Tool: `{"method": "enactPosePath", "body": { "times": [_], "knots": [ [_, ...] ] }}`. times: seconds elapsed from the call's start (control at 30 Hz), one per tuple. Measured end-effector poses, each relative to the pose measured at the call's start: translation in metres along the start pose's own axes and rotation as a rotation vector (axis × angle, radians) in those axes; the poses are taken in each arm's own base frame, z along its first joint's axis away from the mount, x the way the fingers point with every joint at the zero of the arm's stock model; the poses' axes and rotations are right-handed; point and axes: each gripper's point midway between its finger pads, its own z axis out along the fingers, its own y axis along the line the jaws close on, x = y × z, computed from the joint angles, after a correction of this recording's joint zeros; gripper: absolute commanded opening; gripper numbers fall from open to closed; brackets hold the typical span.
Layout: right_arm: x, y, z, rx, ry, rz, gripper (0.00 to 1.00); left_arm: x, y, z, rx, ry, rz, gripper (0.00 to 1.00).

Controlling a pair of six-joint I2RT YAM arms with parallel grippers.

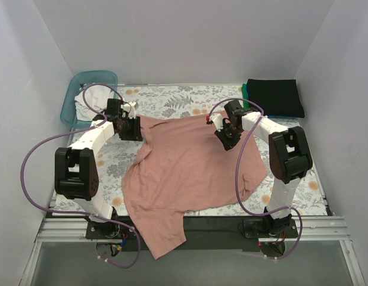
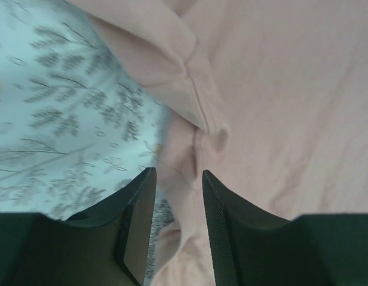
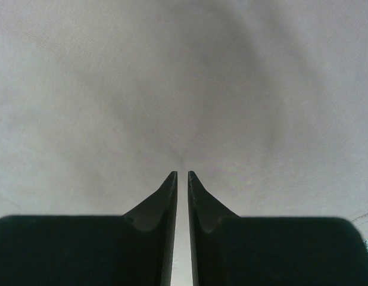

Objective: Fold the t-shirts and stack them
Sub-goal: Flatten the tshirt out

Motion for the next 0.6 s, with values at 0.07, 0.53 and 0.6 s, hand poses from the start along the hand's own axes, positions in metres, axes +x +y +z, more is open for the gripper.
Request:
{"method": "enactPosePath", "body": {
  "times": [0.07, 0.53, 0.6],
  "knots": [
    [0.001, -0.001, 0.000, 0.005, 0.006, -0.001, 0.17, 0.017, -0.008, 0.008, 0.049, 0.059, -0.014, 0.42],
    [0.014, -0.008, 0.012, 0.030, 0.059, 0.007, 0.15, 0.052, -0.018, 0.027, 0.130, 0.183, -0.032, 0.30],
    [0.014, -0.009, 0.012, 0.031, 0.059, 0.007, 0.15, 0.057, -0.017, 0.027, 0.124, 0.196, -0.030, 0.19]
  ]
}}
